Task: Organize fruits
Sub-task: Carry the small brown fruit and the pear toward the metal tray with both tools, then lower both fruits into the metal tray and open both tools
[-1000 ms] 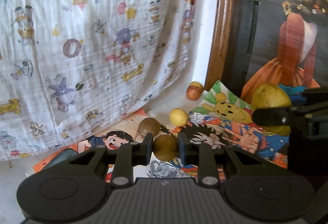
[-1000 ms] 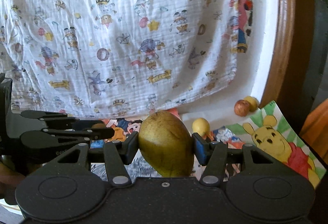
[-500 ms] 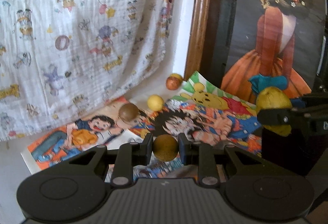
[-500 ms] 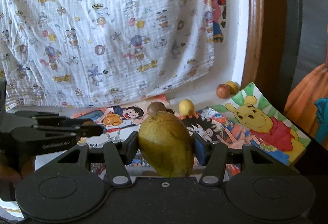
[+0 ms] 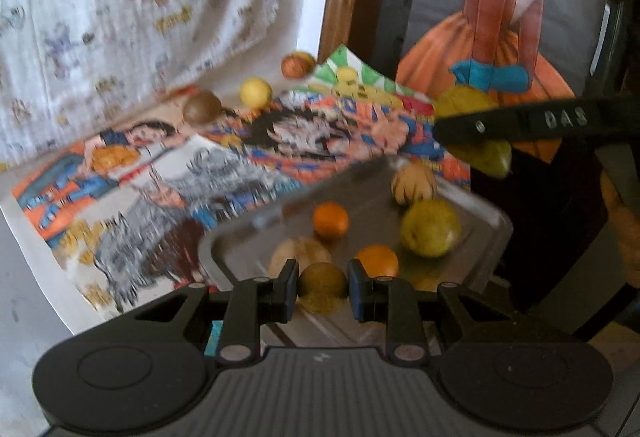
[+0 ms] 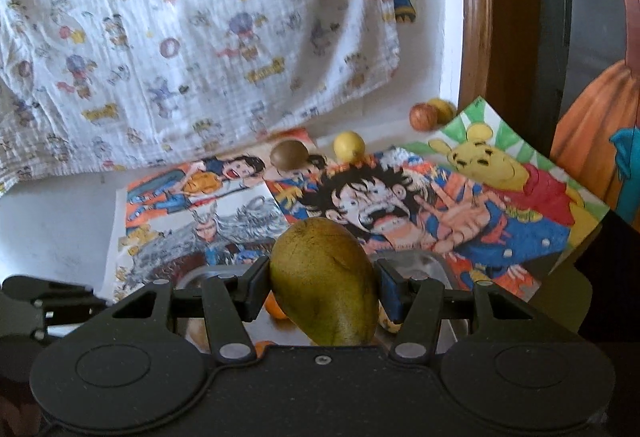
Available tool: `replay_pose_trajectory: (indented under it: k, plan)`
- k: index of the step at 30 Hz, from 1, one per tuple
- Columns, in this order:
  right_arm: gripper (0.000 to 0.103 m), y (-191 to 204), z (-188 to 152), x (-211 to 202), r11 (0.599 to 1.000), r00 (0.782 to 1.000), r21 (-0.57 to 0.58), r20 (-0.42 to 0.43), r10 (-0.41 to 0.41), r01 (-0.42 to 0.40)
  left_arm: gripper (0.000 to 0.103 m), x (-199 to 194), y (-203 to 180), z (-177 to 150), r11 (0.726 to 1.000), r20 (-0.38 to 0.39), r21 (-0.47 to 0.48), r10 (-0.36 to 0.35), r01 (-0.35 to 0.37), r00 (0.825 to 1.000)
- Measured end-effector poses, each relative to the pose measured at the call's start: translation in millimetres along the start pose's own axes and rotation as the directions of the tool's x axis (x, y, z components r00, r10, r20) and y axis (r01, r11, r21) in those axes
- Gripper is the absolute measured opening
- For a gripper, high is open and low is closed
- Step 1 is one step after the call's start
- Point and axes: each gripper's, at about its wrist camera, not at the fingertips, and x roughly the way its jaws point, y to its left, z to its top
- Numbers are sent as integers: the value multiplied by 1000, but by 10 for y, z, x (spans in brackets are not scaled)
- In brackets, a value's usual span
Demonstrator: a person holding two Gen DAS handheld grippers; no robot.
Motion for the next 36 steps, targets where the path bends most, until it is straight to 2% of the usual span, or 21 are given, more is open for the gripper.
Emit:
replay_pose_trajectory:
  k: [12,24,36]
  plan:
    - [57,-107,-3,542,1000,996,-8,-84,0,-1,29,237,-93,-140,1000,-76,-6,-27,27,997]
    - [57,-55,-14,1102,999,985,-43,-175,3,-11,29,384,-74,-191,999,-114,-18,-32,30,993]
    - [57,-37,-125,1317,998,975,-62,-221,-7,-7,29,418,-80,-194,1000,-116,-15,-26,24,993]
